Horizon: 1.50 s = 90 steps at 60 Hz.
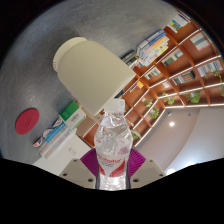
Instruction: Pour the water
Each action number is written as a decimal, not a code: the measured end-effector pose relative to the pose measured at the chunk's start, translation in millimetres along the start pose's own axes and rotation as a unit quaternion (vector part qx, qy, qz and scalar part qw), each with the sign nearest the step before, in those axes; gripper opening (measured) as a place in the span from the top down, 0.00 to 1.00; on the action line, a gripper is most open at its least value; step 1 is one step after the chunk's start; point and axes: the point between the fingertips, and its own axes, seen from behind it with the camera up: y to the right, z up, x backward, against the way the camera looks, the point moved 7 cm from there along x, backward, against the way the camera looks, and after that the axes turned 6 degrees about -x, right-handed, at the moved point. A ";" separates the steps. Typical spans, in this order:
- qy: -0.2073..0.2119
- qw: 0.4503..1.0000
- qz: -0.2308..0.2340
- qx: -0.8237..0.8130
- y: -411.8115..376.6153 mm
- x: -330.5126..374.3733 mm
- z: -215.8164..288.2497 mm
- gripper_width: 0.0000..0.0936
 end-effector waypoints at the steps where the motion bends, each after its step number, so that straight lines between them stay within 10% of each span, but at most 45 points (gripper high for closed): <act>1: 0.001 1.000 0.001 -0.003 -0.5 0.3 0.3 0.60; 20: -0.002 0.940 0.048 -0.339 -8.8 16.6 -27.5 0.61; 54: 0.058 0.390 0.135 -0.909 -83.9 15.6 -40.7 0.60; 90: 0.034 0.393 0.131 -0.909 -114.0 10.7 -27.5 0.41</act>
